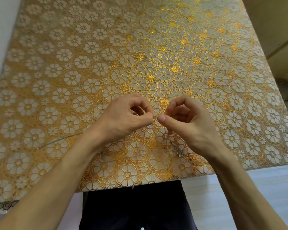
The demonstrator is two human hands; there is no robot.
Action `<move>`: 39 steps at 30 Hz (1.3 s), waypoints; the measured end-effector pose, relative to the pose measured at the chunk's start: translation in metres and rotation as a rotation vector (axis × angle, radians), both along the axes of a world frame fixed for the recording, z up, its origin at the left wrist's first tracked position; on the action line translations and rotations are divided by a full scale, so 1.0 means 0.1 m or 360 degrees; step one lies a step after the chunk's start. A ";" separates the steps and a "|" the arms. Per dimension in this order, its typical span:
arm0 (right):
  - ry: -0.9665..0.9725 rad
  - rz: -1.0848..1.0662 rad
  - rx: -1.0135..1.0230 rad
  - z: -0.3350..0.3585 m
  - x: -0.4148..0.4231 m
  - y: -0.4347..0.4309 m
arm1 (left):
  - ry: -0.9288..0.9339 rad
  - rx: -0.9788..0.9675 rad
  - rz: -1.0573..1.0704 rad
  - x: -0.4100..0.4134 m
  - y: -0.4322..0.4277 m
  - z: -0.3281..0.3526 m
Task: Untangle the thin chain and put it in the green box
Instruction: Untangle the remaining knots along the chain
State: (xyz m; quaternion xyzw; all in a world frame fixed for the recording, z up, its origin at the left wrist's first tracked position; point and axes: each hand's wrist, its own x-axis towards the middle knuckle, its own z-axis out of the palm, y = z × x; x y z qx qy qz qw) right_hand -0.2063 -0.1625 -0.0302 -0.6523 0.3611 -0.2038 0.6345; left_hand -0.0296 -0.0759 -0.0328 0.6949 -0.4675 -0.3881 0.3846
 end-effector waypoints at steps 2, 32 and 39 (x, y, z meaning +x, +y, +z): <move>0.0027 0.0036 0.0048 -0.01 -0.04 -0.03 | 0.0037 0.0012 0.0004 0.01 0.01 0.00; -0.0272 -0.0028 0.0996 -0.11 -0.04 0.02 | 0.0442 -0.0075 0.0143 -0.08 0.02 -0.04; -0.0174 0.0015 0.0775 -0.10 -0.05 0.03 | 0.0207 -0.0070 0.0079 -0.12 0.04 -0.07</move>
